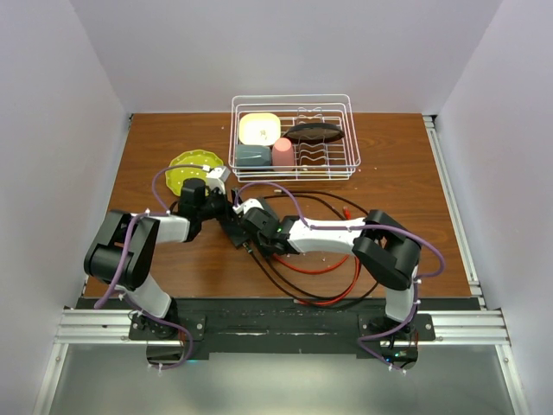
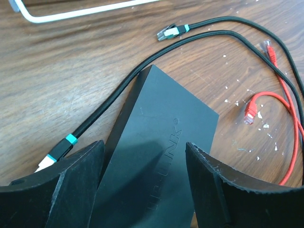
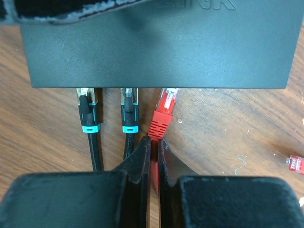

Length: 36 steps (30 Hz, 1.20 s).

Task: Insert the plug into the switch port

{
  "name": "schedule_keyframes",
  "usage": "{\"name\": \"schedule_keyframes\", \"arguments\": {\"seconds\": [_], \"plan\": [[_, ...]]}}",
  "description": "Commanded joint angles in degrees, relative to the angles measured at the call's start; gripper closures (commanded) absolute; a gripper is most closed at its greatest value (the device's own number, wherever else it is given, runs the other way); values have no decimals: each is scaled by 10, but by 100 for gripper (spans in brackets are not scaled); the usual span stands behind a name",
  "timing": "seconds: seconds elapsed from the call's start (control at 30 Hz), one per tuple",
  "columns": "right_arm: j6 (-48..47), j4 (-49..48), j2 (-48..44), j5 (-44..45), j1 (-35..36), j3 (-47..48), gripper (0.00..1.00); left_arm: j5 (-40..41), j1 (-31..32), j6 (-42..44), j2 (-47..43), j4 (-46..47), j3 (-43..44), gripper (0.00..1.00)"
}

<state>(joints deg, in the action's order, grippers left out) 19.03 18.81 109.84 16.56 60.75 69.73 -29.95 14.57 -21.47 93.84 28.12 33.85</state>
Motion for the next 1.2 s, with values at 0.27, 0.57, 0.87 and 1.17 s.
{"name": "schedule_keyframes", "arguments": {"seconds": [0.27,0.57,0.87,1.17], "plan": [[-23,56,42,-13,2,-35,100,-107,12,-12,27,37,5,38],[-29,71,35,-11,2,-54,100,-32,12,1,28,-24,23,30],[-19,87,41,-2,0,-56,100,24,12,-1,-30,-34,6,22],[-21,85,24,-1,-19,-68,100,-39,12,-10,-15,27,-4,23]]}}
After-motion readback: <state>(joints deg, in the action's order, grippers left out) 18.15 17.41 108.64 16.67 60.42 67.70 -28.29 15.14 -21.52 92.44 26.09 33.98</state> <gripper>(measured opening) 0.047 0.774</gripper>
